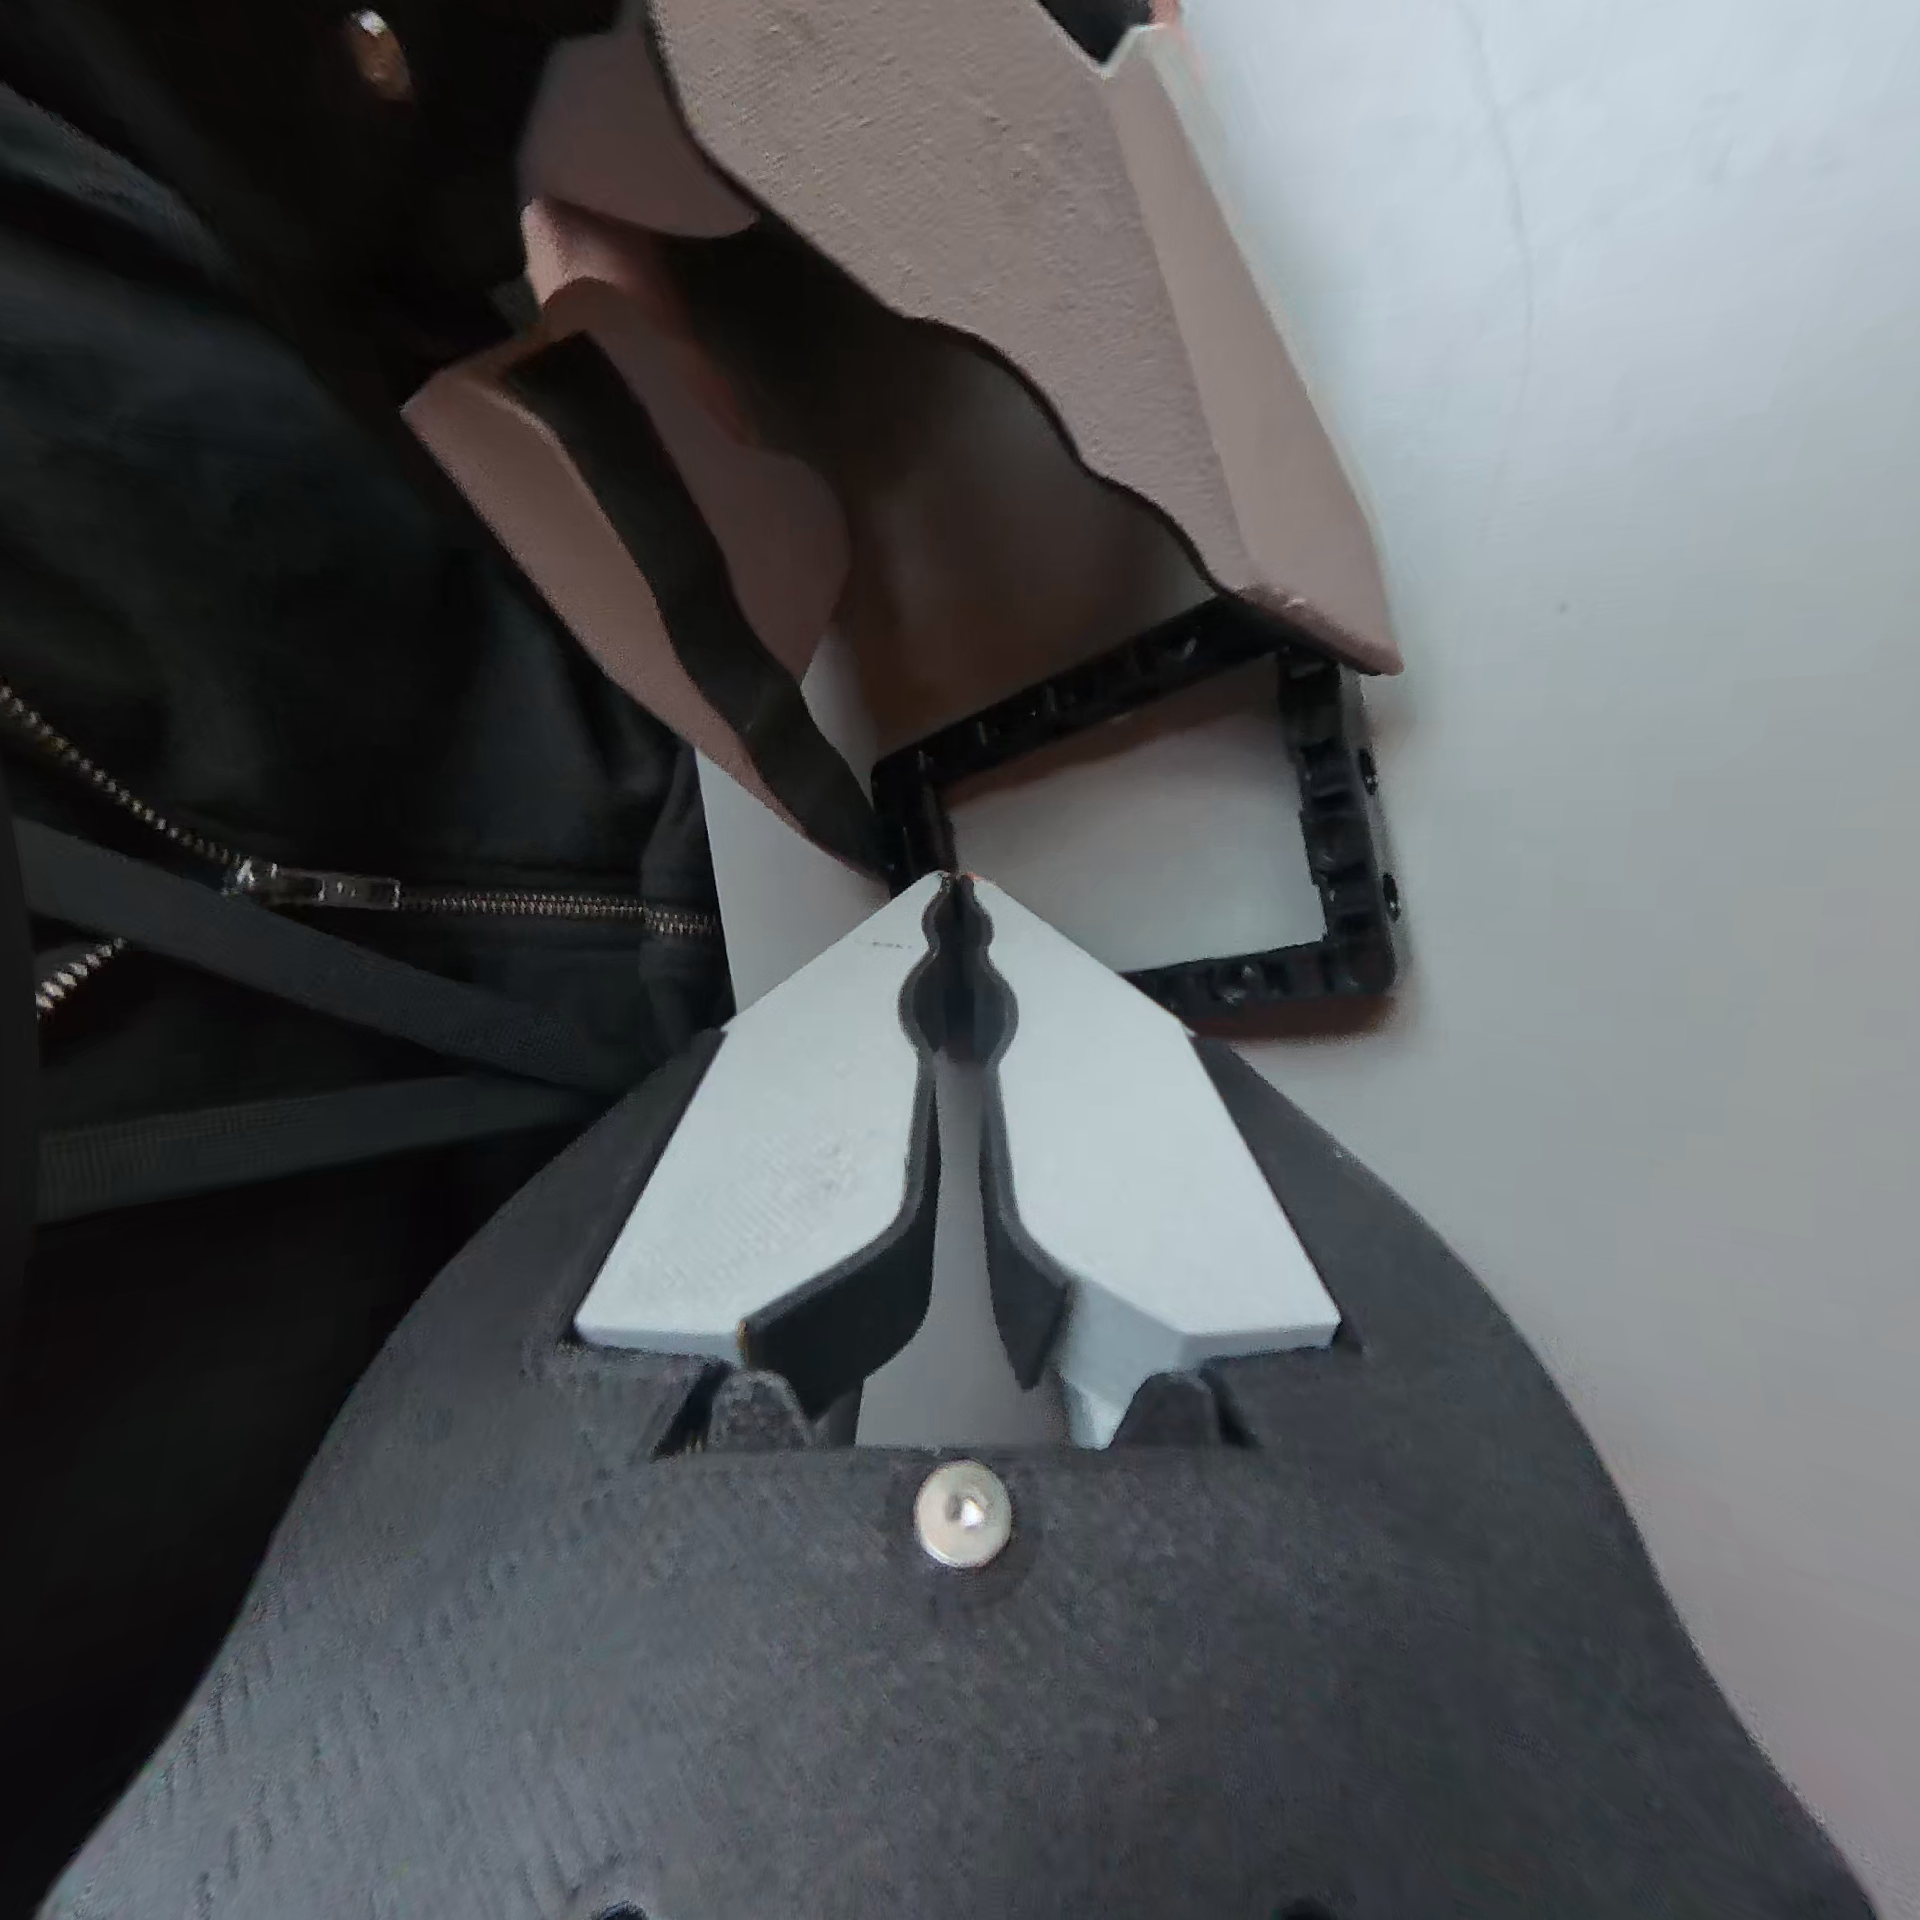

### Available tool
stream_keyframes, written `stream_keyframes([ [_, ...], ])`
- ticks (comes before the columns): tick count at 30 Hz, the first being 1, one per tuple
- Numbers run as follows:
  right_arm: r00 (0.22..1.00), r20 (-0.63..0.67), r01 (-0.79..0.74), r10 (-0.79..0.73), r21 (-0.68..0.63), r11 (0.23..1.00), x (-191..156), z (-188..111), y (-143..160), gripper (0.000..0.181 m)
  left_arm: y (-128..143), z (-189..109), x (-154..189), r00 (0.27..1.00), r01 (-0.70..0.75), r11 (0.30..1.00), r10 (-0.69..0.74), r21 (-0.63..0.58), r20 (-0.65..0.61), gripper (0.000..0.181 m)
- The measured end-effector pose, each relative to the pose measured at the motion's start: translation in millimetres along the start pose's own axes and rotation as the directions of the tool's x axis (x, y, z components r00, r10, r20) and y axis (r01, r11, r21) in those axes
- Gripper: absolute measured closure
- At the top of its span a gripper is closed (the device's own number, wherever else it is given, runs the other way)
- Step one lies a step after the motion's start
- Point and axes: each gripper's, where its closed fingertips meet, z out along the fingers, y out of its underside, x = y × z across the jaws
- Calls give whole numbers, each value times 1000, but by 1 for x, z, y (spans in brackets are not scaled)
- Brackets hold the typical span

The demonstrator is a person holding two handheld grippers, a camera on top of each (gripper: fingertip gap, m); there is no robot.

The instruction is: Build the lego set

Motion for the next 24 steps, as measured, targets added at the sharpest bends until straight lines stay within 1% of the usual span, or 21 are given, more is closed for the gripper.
stream_keyframes([
  [4,994,-2,-113,113,-35,993,0,3,-2,181,0,0,-1,1000,0,1000,0,1,12,89],
  [9,978,21,-209,209,-11,978,-3,4,-1,181,0,0,-1,1000,12,1000,-12,-4,6,89],
  [14,977,39,-211,210,43,977,-2,4,-3,181,2,2,0,999,46,999,-46,-17,-20,89],
  [16,972,93,-225,215,120,967,-5,5,-11,181,2,2,0,999,48,999,-48,-16,-23,89],
  [17,970,104,-234,221,133,963,-4,6,-11,181,1,2,1,999,43,999,-44,-15,-28,89],
  [19,975,91,-214,203,130,968,-3,5,-8,181,1,3,1,999,45,999,-46,-15,-27,89],
  [20,979,73,-199,190,134,971,-1,2,-8,181,1,3,1,999,46,999,-47,-15,-27,89],
  [22,979,78,-201,191,156,967,-3,-6,-13,181,1,3,1,999,46,999,-47,-15,-27,89],
  [24,982,22,-189,188,94,977,2,-8,-5,181,1,3,1,999,47,999,-48,-15,-27,89],
])
